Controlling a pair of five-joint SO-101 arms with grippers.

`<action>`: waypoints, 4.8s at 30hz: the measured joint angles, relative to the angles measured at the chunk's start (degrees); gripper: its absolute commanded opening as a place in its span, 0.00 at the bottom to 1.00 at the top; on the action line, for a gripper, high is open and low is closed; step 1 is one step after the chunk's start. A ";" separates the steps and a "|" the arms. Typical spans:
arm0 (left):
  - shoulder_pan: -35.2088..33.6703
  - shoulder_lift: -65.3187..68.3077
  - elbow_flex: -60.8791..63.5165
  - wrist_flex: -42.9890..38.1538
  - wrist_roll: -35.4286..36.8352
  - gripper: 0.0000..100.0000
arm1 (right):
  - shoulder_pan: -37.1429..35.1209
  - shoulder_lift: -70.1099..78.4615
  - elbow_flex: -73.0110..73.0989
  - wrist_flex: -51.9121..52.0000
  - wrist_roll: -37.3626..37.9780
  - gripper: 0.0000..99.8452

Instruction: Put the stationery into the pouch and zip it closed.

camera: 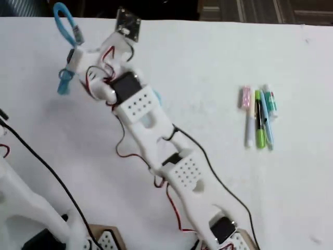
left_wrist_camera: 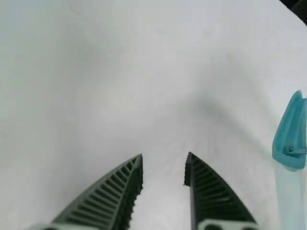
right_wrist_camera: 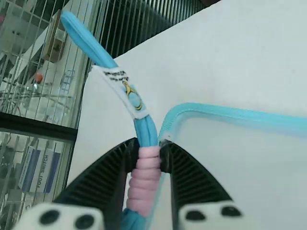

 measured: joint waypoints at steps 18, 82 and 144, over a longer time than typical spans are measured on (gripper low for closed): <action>32.18 24.53 -23.38 -0.18 15.65 0.28 | 15.21 -16.18 0.00 10.73 -5.71 0.02; 65.85 38.95 -40.26 -0.35 31.12 0.28 | 31.03 -20.04 0.00 29.98 0.44 0.02; 67.34 43.25 -36.66 -1.67 -15.12 0.02 | 34.11 -15.65 0.00 17.85 0.44 0.02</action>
